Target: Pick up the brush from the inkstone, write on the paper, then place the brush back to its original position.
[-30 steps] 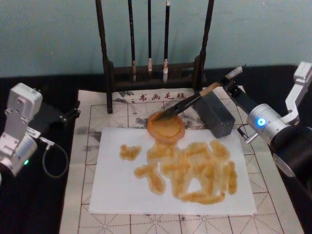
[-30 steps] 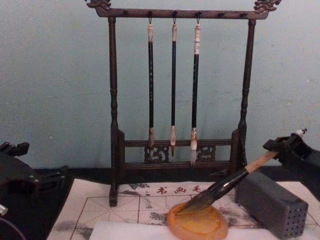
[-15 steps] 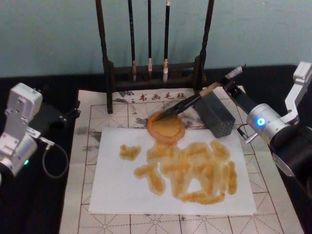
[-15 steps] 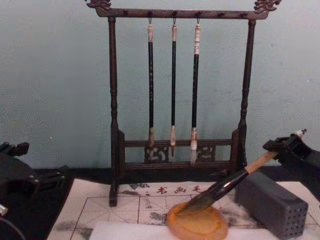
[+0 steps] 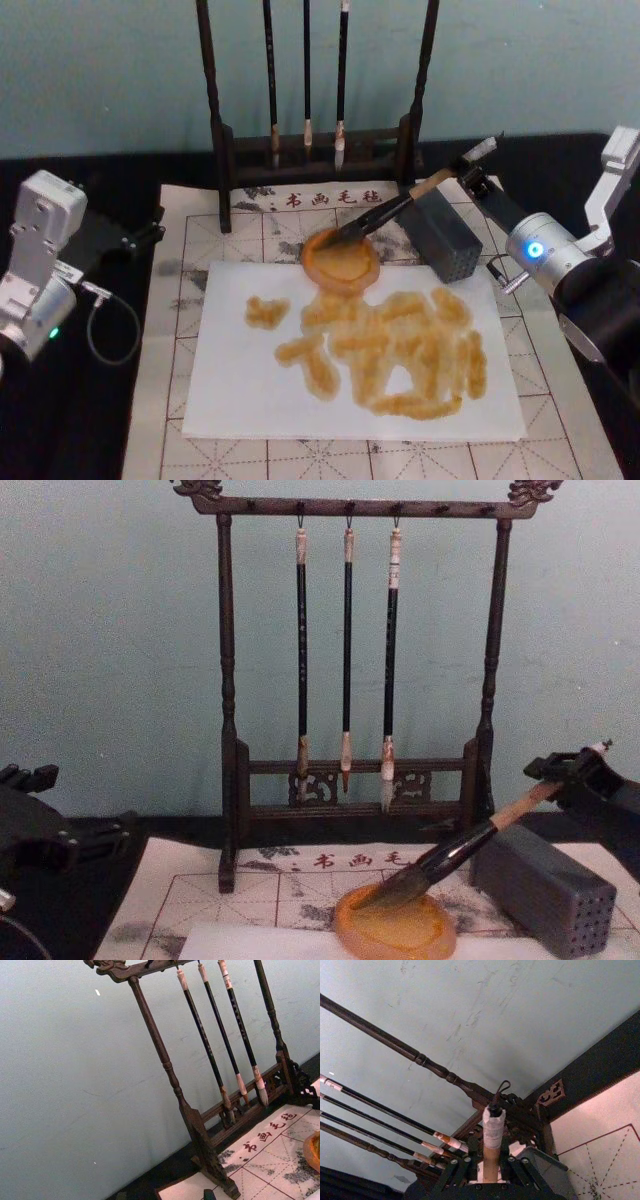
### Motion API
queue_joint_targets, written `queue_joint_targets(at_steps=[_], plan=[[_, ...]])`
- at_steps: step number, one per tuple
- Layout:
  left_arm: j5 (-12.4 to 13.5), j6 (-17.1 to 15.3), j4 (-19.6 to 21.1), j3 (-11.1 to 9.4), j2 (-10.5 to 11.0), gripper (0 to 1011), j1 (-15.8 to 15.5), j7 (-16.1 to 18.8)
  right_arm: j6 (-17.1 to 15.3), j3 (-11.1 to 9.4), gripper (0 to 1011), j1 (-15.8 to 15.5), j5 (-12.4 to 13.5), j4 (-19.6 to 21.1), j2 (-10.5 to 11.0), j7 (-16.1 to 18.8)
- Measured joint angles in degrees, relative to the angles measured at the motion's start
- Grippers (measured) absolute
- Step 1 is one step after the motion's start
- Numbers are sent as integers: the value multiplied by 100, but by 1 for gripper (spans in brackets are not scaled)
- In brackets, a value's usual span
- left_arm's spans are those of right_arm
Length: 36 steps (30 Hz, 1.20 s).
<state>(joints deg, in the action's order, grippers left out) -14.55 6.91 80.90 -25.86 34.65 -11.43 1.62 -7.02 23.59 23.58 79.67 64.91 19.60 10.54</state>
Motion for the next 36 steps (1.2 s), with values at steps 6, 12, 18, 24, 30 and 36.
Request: queue_joint_targets(at_steps=[6, 12, 18, 24, 30, 36], plan=[[0, 0, 0, 0, 0, 1001, 0, 0, 0, 0, 426, -3, 2, 3, 0, 2], [0, 0, 0, 0, 0, 1001, 0, 0, 0, 0, 626, -5, 3, 5, 0, 5], [0, 0, 0, 0, 0, 1001, 0, 0, 0, 0, 797, -6, 3, 8, 0, 6], [0, 0, 0, 0, 0, 1001, 0, 0, 0, 0, 967, -7, 4, 8, 0, 6], [0, 0, 0, 0, 0, 1001, 0, 0, 0, 0, 1000, -7, 4, 8, 0, 6], [0, 0, 0, 0, 0, 1001, 0, 0, 0, 0, 1000, -7, 4, 8, 0, 6]])
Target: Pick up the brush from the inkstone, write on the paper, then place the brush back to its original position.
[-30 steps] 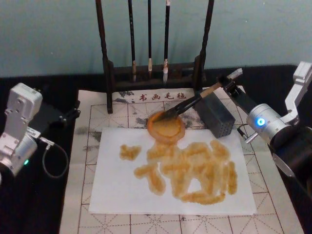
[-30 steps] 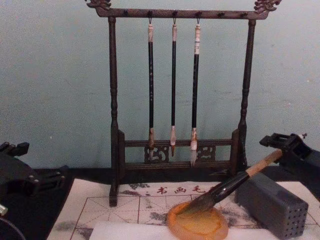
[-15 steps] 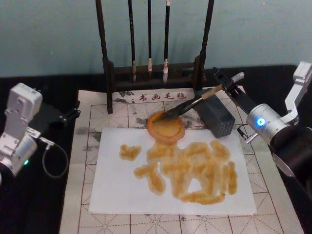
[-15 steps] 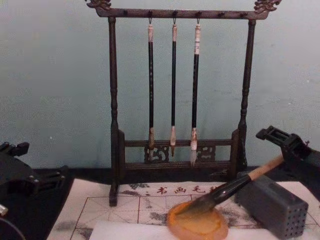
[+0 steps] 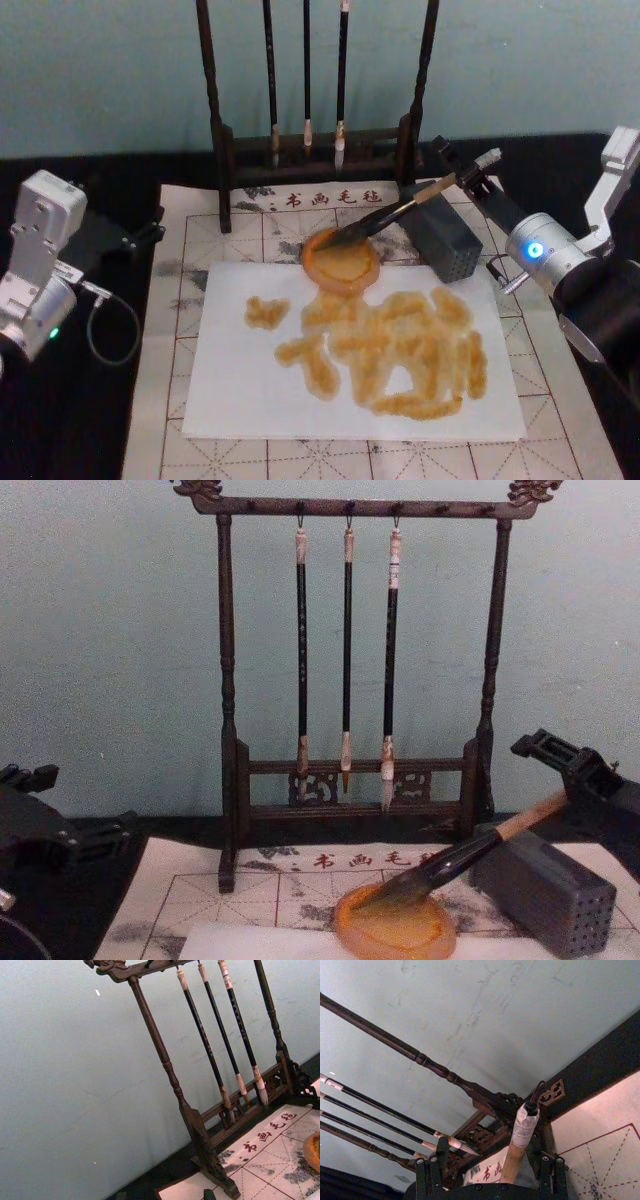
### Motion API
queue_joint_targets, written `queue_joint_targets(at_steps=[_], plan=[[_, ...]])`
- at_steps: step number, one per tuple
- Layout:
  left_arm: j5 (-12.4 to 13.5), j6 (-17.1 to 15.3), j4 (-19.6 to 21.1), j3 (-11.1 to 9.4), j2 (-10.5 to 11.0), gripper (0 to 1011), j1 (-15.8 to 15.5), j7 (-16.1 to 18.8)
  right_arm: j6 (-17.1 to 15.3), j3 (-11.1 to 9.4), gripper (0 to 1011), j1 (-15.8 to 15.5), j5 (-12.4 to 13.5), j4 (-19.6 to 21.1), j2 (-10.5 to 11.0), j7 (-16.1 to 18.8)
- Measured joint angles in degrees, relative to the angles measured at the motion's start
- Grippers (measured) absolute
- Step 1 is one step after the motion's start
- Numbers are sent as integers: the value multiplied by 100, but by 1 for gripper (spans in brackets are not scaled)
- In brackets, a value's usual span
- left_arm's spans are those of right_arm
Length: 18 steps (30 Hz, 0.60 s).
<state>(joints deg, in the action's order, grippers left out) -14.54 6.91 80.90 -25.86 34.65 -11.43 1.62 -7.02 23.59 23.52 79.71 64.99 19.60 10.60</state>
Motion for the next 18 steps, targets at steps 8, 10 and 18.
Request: queue_joint_targets(at_steps=[8, 10, 18], plan=[[0, 0, 0, 0, 0, 1001, 0, 0, 5, -68, 1000, -129, 18, 129, 57, -118], [0, 0, 0, 0, 0, 1001, 0, 0, 1, -90, 1000, -212, 33, 237, 112, -168], [0, 0, 0, 0, 0, 1001, 0, 0, -36, -140, 1000, -615, 140, 813, 402, -338]])
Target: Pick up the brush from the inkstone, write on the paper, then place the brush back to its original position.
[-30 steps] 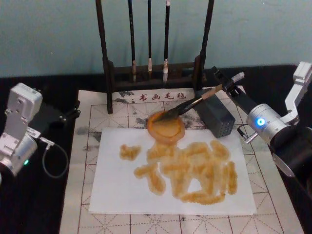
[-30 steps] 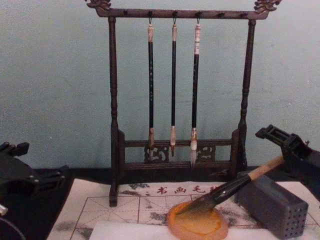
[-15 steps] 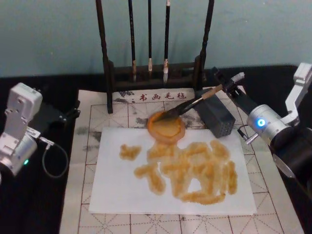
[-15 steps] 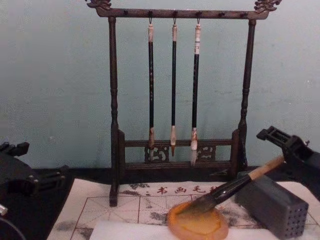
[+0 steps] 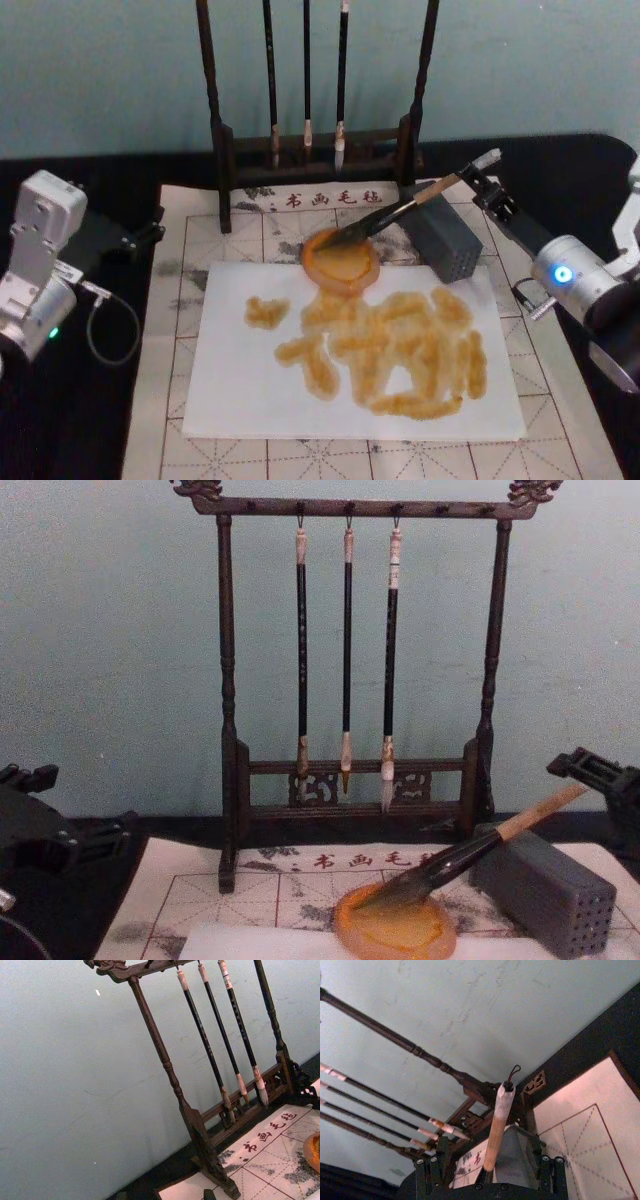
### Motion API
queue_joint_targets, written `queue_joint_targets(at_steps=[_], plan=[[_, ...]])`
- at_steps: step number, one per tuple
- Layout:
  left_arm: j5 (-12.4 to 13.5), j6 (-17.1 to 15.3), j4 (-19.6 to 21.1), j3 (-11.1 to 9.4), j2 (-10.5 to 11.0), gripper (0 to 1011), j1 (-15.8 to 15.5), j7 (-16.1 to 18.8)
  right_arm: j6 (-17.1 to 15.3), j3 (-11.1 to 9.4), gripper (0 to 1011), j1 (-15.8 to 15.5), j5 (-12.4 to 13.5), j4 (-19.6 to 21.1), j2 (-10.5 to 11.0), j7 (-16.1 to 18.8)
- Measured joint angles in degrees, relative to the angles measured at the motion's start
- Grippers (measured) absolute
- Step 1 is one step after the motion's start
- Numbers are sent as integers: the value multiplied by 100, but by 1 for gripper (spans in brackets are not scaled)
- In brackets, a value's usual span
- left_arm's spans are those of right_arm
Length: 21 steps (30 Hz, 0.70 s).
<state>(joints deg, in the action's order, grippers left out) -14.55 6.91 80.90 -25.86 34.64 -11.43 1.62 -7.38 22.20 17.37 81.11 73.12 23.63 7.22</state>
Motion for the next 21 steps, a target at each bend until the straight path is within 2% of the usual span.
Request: queue_joint_targets(at_steps=[8, 11, 13, 14, 15, 16, 18, 21], plan=[[0, 0, 0, 0, 0, 1001, 0, 0, 242, -60, 1000, -731, 104, 1048, 445, -167], [0, 0, 0, 0, 0, 1001, 0, 0, 402, -19, 1000, -951, -37, 1395, 591, -191], [0, 0, 0, 0, 0, 1001, 0, 0, 521, 36, 1000, -1060, -255, 1580, 671, -204], [0, 0, 0, 0, 0, 1001, 0, 0, 602, 93, 1000, -1119, -474, 1690, 719, -221], [0, 0, 0, 0, 0, 1001, 0, 0, 602, 93, 1000, -1119, -474, 1690, 719, -221], [0, 0, 0, 0, 0, 1001, 0, 0, 638, 129, 1000, -1142, -604, 1740, 742, -235], [0, 0, 0, 0, 0, 1001, 0, 0, 778, 283, 1000, -1183, -1150, 1864, 831, -321], [0, 0, 0, 0, 0, 1001, 0, 0, 886, 436, 1000, -1173, -1651, 1896, 897, -441]])
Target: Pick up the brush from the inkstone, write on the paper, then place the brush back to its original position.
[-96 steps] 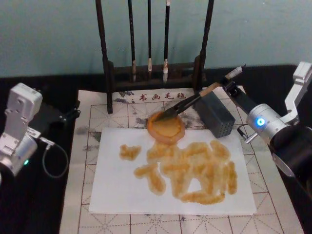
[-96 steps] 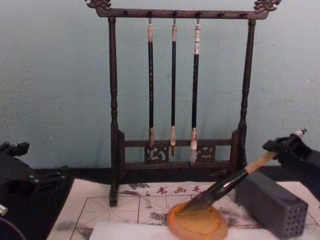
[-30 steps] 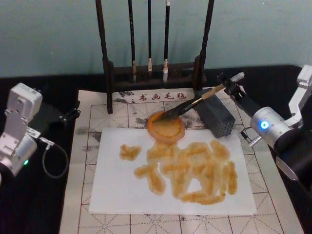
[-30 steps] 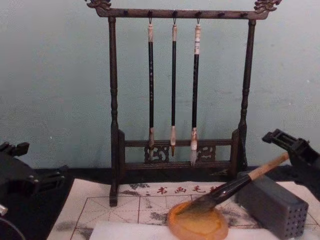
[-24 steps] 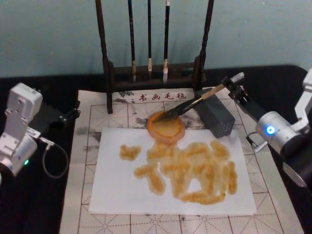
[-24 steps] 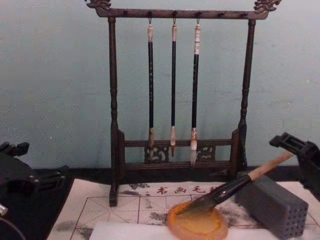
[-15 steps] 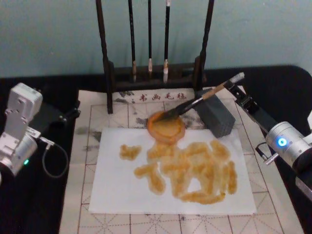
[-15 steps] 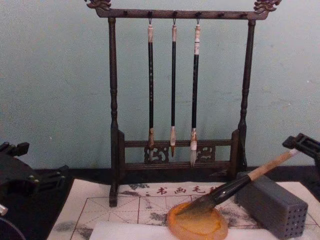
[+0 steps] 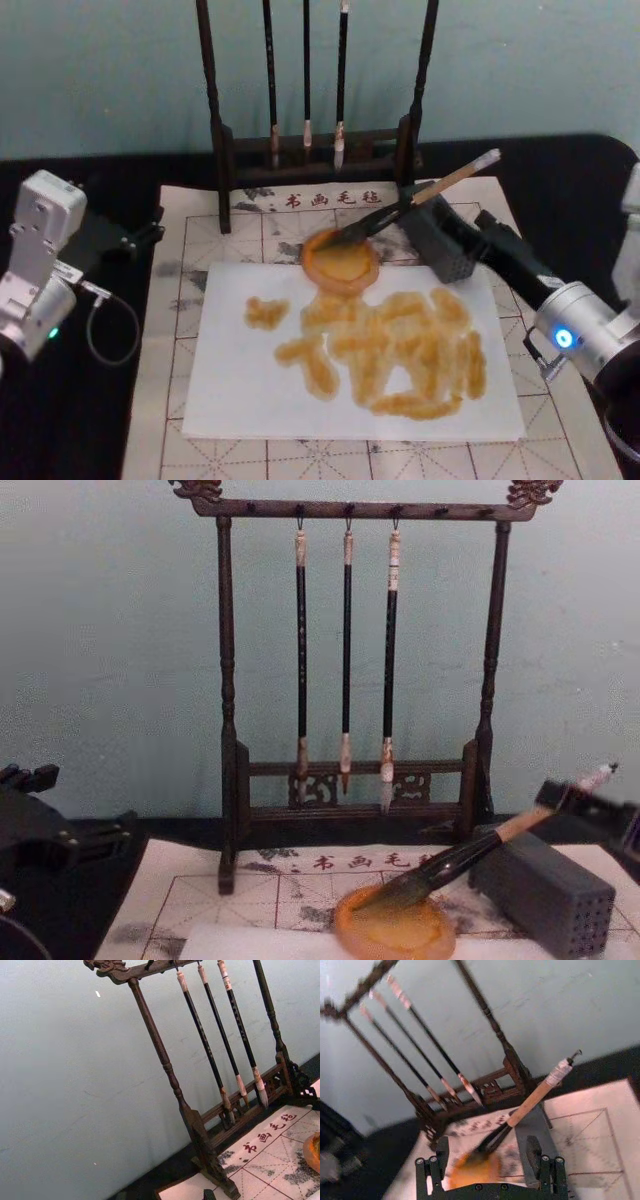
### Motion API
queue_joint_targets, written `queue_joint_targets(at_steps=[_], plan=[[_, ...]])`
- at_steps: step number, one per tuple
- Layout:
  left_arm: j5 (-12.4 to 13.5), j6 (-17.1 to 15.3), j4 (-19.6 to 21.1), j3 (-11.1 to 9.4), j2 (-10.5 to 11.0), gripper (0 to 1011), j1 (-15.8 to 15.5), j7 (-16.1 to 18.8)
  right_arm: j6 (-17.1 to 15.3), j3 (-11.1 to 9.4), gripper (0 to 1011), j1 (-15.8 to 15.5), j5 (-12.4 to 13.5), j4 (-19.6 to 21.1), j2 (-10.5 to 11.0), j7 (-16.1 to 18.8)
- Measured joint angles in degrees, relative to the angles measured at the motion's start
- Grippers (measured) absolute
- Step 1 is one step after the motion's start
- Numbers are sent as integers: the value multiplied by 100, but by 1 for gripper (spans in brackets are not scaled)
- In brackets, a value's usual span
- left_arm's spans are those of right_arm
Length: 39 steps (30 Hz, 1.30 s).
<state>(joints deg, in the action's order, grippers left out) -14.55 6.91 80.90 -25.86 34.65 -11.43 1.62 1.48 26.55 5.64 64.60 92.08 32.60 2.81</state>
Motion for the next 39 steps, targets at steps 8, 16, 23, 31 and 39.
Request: queue_joint_targets(at_steps=[8, 16, 23, 31, 39], plan=[[0, 0, 0, 0, 0, 1001, 0, 0, 153, 577, 1000, 185, -1890, 7, 221, -569], [0, 0, 0, 0, 0, 1001, 0, 0, 250, 794, 1000, 242, -2824, -59, 252, -833], [0, 0, 0, 0, 0, 1001, 0, 0, 261, 795, 1000, 233, -3008, -100, 210, -883], [0, 0, 0, 0, 0, 1001, 0, 0, 261, 791, 1000, 234, -2985, -100, 213, -879], [0, 0, 0, 0, 0, 1001, 0, 0, 261, 787, 1000, 236, -2968, -99, 216, -876]])
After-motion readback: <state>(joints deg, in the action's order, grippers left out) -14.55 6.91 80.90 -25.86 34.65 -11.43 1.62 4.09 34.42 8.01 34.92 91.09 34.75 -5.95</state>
